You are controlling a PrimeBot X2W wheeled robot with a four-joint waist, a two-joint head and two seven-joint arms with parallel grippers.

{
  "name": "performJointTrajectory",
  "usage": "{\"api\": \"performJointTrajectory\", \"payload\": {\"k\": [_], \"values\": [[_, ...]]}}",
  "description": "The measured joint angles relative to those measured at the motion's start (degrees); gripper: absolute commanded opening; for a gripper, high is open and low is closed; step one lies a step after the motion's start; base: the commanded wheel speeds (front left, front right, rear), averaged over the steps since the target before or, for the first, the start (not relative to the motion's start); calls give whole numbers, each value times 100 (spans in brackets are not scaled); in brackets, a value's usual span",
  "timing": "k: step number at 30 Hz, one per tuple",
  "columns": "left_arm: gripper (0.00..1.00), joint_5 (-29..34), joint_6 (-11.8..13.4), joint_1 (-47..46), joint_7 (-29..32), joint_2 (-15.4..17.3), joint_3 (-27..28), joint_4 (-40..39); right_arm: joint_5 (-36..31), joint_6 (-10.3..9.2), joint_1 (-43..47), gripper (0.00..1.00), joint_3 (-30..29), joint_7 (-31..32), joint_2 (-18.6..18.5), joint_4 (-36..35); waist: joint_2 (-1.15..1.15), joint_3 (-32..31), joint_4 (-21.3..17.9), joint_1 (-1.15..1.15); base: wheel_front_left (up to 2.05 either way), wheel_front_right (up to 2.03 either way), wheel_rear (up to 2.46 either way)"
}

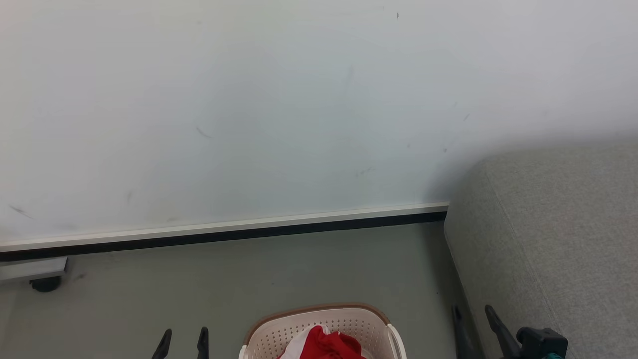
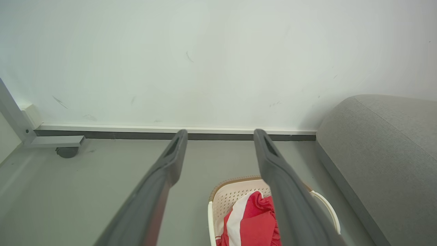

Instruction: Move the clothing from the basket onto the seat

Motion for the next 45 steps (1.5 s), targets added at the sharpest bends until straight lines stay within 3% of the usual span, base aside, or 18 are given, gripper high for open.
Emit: {"api": "performJointTrajectory", "payload": {"k": [15,28,38,45], "values": [[100,-38,16,7,-2,-5,29,8,-21,0,-68,100,60,-3,-1,-13,0,121,-82,0,0,0,0],[100,-81,14,-60,-3,-43,-33,176,-120,0,-337,100,254,29,-3,-226,0,447,-658,0,0,0,0],[100,-19,-74,-1055,133,180,-120,806,-7,0,-900,100,603,-298,-9,-577,0,1429,-1255,1,0,0,0],[100,153,-376,-1889,630,394,-433,1330,163,0,-1078,100,665,-554,-15,-609,1,2250,-1636,2,0,0,0]]}}
